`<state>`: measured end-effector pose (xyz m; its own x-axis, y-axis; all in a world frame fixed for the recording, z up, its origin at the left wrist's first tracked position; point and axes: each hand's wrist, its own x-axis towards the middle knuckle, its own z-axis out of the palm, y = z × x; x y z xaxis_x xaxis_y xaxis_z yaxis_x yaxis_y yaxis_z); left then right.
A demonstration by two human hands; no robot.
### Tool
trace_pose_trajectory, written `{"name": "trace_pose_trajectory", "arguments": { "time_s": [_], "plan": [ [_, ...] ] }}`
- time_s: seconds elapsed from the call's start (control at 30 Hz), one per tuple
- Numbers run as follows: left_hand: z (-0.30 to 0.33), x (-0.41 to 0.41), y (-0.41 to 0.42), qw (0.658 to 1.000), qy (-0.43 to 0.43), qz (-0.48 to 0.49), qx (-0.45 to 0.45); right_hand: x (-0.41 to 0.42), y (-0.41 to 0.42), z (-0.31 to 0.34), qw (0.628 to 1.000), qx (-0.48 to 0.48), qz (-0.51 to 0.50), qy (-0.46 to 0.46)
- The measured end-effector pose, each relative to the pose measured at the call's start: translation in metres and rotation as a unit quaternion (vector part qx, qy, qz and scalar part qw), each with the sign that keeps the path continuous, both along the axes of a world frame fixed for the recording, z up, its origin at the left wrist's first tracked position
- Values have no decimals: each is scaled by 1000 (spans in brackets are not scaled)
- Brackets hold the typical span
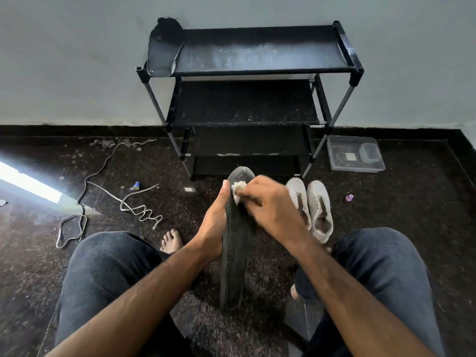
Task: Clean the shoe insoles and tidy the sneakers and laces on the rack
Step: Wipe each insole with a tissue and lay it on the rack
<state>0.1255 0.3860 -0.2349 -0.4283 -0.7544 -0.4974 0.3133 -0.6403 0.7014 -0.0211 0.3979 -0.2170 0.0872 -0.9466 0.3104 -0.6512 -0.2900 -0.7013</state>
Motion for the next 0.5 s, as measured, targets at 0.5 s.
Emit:
{"name": "trace_pose_trajectory", "arguments": {
  "time_s": [0.5],
  "plan": [
    [4, 1, -3, 1000, -13, 4, -23, -19, 2, 7, 999, 13, -30, 4]
  ]
}}
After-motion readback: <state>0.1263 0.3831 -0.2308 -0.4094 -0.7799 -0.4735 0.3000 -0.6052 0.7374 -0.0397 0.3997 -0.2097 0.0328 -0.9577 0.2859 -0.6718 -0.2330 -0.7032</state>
